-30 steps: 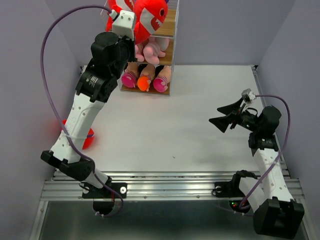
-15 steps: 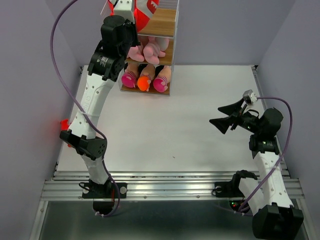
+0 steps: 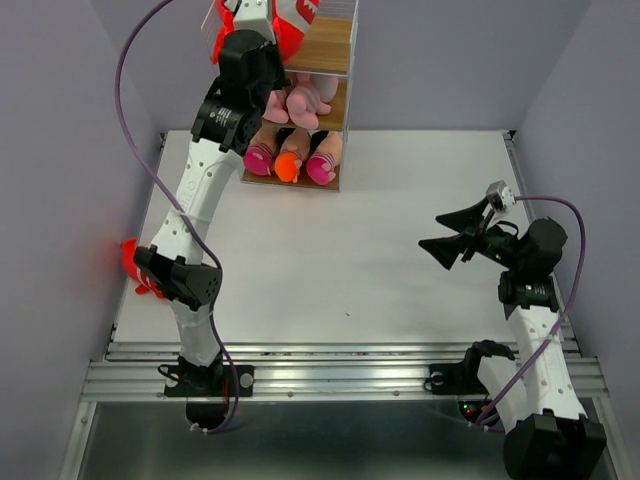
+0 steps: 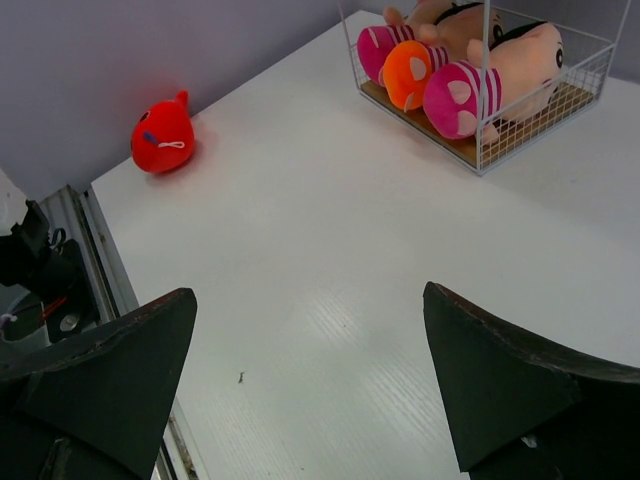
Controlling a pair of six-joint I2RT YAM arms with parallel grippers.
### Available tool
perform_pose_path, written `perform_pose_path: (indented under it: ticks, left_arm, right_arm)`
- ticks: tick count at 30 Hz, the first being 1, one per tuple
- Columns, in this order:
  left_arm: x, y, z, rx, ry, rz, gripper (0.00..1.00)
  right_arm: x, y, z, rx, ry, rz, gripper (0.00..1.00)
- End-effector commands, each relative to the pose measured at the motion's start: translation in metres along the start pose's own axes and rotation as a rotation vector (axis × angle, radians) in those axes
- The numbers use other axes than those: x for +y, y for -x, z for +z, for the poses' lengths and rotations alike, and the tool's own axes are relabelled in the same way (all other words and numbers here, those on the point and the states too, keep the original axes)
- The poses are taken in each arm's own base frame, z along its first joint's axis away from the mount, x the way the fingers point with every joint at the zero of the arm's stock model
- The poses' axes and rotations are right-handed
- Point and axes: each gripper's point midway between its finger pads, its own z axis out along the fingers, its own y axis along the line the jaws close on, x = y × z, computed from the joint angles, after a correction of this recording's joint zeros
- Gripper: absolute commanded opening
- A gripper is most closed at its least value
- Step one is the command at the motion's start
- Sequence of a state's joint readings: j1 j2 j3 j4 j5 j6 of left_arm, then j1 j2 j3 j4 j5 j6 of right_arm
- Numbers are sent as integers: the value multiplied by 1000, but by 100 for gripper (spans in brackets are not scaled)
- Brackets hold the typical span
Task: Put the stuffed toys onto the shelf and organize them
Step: Place the stuffed toy onto shelf
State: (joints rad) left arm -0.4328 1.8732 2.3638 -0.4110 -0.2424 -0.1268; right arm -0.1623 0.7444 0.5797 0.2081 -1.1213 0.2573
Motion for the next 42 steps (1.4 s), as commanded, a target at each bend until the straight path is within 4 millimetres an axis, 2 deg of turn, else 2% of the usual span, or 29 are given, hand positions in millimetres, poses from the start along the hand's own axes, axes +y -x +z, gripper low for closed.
perform_pose_path:
  ticks: [1,3,16,28,42]
  left_arm:
    - [0,60,-12,-182,15,-81,0]
    - [1,61,-10,-189,26,-86,0]
    - [6,34,11,-140,77,-84,0]
    - [11,26,17,-129,118,-117,2]
    - [10,28,15,-131,114,-148,32]
  right_arm:
    - [2,4,-1,-13,-1,-38,100]
    - [2,4,-1,-14,-3,-39,100]
    - [2,5,-1,-17,-7,-43,100]
    - [2,6,-2,-21,-10,-50,100]
    - [1,6,-2,-22,-15,-53,100]
